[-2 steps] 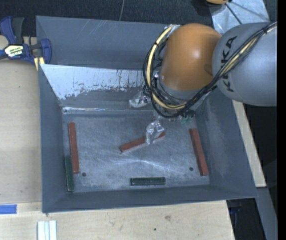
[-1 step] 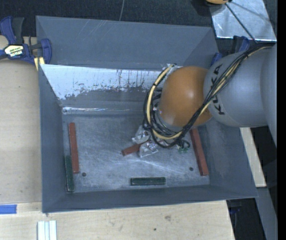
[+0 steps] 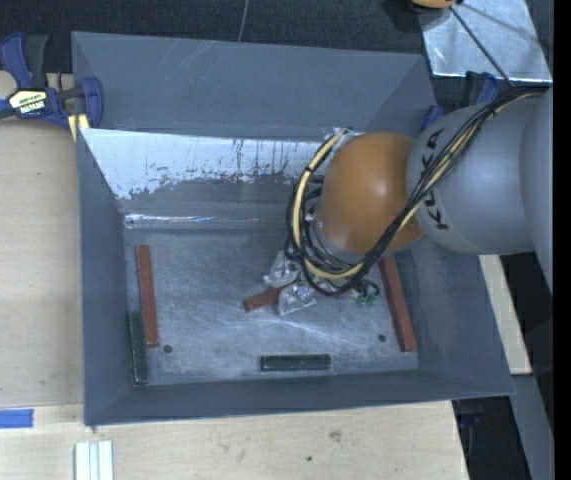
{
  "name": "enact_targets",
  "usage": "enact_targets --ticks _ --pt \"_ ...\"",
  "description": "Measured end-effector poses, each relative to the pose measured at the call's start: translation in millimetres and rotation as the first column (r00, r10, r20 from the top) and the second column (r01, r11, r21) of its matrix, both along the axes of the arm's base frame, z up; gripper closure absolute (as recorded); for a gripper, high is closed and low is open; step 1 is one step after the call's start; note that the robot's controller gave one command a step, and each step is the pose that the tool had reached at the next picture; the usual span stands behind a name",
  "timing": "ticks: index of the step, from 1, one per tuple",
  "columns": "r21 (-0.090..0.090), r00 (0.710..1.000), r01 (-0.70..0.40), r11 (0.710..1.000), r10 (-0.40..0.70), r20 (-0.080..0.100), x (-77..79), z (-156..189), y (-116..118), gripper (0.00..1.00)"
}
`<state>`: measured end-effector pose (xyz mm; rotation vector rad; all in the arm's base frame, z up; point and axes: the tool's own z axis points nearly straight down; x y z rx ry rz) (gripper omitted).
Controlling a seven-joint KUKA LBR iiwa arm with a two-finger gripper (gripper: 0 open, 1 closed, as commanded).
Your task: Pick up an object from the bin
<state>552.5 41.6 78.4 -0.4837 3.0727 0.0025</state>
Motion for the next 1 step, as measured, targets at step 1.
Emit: enact_targets --ticks 1 --pt "-0.006 1.000 0.010 1.000 -0.011 -0.025 6.3 149.3 17.3 1.00"
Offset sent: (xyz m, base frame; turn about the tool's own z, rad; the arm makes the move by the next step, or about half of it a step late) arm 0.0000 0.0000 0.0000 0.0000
